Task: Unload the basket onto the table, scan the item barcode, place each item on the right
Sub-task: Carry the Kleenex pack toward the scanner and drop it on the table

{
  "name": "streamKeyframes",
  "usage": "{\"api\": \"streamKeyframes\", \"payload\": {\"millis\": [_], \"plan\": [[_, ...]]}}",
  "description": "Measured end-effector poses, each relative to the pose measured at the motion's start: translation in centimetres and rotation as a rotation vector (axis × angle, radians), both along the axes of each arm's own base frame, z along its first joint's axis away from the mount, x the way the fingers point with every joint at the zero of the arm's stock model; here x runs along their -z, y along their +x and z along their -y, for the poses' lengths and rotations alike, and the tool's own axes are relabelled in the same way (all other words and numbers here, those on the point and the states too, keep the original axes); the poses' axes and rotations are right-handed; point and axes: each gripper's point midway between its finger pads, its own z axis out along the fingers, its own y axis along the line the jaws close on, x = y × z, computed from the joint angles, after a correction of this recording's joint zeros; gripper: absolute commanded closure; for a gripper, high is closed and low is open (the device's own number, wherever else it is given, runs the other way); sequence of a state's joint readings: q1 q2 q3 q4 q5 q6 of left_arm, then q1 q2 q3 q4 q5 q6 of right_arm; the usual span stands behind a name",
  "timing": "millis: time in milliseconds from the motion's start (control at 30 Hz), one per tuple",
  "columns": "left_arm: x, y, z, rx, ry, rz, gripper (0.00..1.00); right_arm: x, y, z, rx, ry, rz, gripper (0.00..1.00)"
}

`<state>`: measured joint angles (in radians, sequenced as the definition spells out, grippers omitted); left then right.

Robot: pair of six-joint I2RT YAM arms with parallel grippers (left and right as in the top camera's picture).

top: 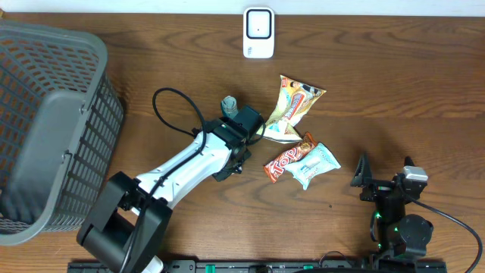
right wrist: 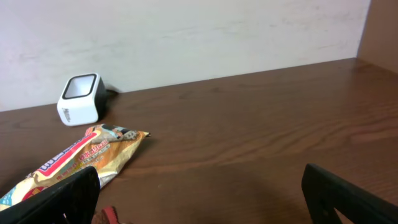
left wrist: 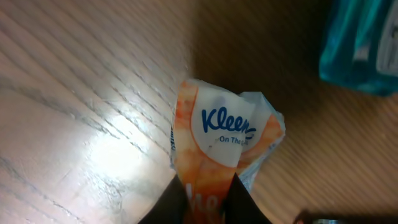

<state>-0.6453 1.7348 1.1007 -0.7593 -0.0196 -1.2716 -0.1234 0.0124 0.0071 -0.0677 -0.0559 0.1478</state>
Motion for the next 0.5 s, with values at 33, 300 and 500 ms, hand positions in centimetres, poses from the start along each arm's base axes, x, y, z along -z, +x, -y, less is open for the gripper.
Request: {"api": "streamKeyframes", "payload": {"millis": [33,300,500], "plan": [[-0.1,-0.2,0.0,0.000,-0.004,-0.008,0.51,0.0,0.0,0.0,0.000,0.000,0.000,0.01],[-4.5,-0.6,-0.7,0.041,-0.036,0.076,0.02,0.0,0.0,0.0,0.000,0.000,0.000,0.01],[-12.8,1.8,-3.6,0.122,0.018,0.417,0.01,0.0,0.0,0.0,0.000,0.000,0.000,0.01]]}}
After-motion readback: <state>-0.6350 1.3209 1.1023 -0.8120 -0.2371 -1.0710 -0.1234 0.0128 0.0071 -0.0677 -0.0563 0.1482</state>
